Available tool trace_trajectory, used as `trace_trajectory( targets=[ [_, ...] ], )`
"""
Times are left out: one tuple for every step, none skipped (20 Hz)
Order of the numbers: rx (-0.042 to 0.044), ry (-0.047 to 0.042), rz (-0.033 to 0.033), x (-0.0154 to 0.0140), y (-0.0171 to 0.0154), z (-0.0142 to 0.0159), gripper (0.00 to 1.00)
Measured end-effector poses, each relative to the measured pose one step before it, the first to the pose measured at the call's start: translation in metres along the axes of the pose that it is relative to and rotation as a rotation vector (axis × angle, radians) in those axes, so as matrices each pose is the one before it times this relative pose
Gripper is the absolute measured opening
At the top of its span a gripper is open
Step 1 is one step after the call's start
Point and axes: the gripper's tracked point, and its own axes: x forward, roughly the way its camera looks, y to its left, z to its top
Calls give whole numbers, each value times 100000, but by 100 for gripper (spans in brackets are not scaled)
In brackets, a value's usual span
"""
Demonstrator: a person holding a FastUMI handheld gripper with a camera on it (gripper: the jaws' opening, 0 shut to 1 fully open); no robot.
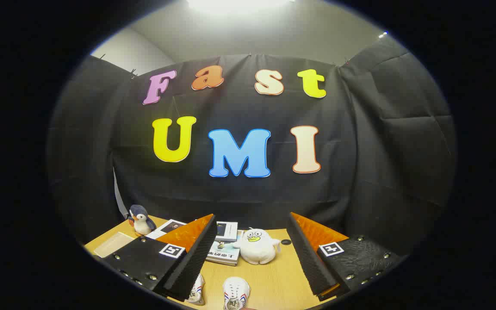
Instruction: Open the storage box then place both shoes into the box .Put the left shoe in first, then the right shoe, with the right side of both shoes facing outward in a uniform manner.
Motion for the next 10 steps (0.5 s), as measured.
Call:
trace_trajectory(
  targets=[
    [-221, 435, 24, -29, 133, -123, 98],
    [277, -303, -203, 8, 90, 267, 98],
    [613, -150, 222, -31, 252, 169, 98],
    [292, 58, 369, -64, 304, 60, 98],
    [-182, -266, 413, -49, 273, -34, 98],
    [-724, -160, 462, -36, 191, 13, 98],
    [-988, -126, 165, -4, 70, -121, 98],
    [-678, -43, -70, 61, -10, -188, 98],
    [97, 345, 22, 166, 151, -316, 98],
    [858, 1522, 375, 238, 246, -579, 98]
  ],
)
